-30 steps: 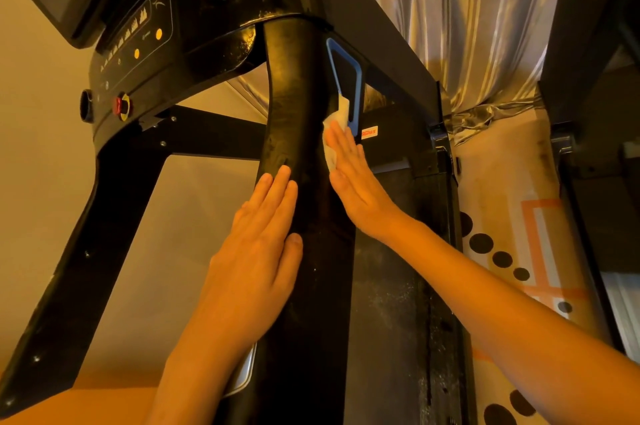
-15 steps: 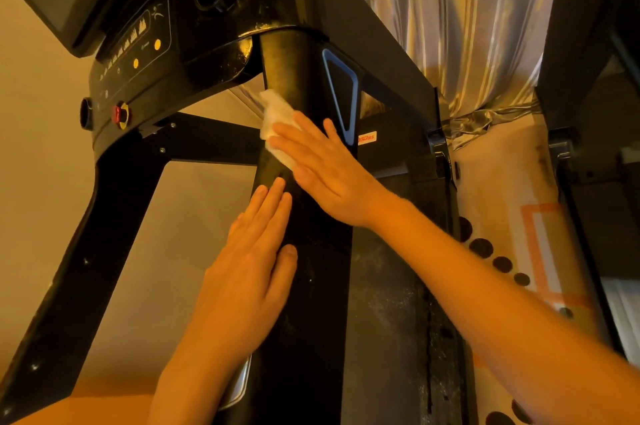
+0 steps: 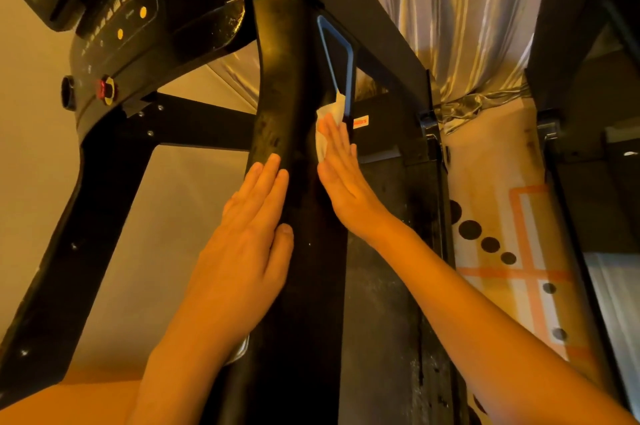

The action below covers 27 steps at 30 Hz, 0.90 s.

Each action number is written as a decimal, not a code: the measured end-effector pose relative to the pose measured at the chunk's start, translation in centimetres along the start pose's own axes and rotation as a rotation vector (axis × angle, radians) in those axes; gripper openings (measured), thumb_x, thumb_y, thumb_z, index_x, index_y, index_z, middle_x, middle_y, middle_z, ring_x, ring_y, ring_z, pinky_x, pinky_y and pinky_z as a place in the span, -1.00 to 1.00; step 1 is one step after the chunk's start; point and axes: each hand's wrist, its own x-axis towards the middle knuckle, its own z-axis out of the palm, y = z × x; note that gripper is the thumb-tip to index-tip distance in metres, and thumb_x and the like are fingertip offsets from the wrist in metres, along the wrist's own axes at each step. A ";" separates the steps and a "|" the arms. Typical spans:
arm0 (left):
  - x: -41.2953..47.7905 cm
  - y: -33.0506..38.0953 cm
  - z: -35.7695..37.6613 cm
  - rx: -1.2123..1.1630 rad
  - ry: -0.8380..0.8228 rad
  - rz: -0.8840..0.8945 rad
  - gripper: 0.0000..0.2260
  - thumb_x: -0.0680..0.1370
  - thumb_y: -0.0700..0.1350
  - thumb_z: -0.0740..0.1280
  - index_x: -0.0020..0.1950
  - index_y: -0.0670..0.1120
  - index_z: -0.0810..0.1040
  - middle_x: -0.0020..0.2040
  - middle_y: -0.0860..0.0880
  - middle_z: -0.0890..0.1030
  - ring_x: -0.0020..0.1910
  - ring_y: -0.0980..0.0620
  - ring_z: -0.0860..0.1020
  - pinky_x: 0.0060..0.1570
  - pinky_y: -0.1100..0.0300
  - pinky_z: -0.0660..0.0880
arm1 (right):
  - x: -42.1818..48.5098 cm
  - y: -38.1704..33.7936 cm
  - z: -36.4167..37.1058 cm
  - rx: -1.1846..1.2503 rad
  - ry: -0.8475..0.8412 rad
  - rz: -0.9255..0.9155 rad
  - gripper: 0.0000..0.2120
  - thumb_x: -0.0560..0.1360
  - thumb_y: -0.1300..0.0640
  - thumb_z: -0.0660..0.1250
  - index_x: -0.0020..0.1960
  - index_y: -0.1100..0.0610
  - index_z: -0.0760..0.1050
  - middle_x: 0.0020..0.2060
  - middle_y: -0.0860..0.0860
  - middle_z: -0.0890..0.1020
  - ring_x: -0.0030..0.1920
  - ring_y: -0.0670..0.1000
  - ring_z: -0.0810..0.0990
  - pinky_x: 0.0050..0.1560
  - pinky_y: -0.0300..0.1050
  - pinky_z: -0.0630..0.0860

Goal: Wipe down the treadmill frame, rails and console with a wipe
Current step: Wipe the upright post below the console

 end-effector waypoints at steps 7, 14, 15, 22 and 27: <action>-0.8 0.6 -0.1 0.003 -0.017 -0.038 -0.43 0.61 0.09 0.04 0.62 0.17 -0.03 0.61 0.30 -0.12 0.55 0.39 -0.21 0.46 0.37 -0.16 | -0.4 0.6 -1.6 -0.054 0.071 -0.025 -0.57 0.75 0.02 -0.03 0.60 -0.11 0.07 0.63 -0.14 0.09 0.63 -0.20 -0.09 0.55 -0.23 -0.36; -0.8 0.9 -0.2 -0.027 -0.012 -0.051 -0.44 0.61 0.06 0.07 0.62 0.17 0.01 0.62 0.29 -0.08 0.57 0.36 -0.16 0.51 0.27 -0.08 | 1.8 0.4 -0.5 -0.051 0.136 -0.089 -0.54 0.75 0.12 -0.01 0.63 -0.01 0.02 0.63 -0.12 0.07 0.64 -0.15 -0.05 0.62 -0.04 -0.26; -0.8 0.9 -0.2 -0.029 -0.011 -0.049 -0.44 0.62 0.05 0.08 0.62 0.15 0.02 0.63 0.28 -0.06 0.57 0.35 -0.15 0.52 0.25 -0.08 | 1.7 0.5 -0.4 -0.070 0.112 -0.095 -0.52 0.75 0.10 -0.04 0.64 0.00 -0.05 0.65 -0.10 0.00 0.64 -0.15 -0.11 0.59 -0.13 -0.32; -0.7 0.8 -0.1 -0.019 -0.009 -0.051 -0.44 0.62 0.04 0.07 0.62 0.16 0.02 0.63 0.28 -0.06 0.57 0.34 -0.15 0.51 0.26 -0.08 | 0.7 1.3 -1.7 -0.148 -0.034 -0.126 -0.48 0.76 0.10 -0.05 0.64 0.01 -0.20 0.66 -0.06 -0.15 0.64 -0.11 -0.22 0.58 -0.17 -0.34; -0.7 0.8 -0.1 -0.016 -0.003 -0.052 -0.44 0.61 0.04 0.08 0.61 0.16 0.02 0.64 0.24 -0.05 0.58 0.33 -0.14 0.51 0.25 -0.08 | 1.7 -0.6 -1.4 -0.146 -0.045 -0.258 -0.46 0.74 0.27 0.02 0.65 0.20 -0.12 0.66 0.11 -0.07 0.66 0.02 -0.14 0.64 0.10 -0.17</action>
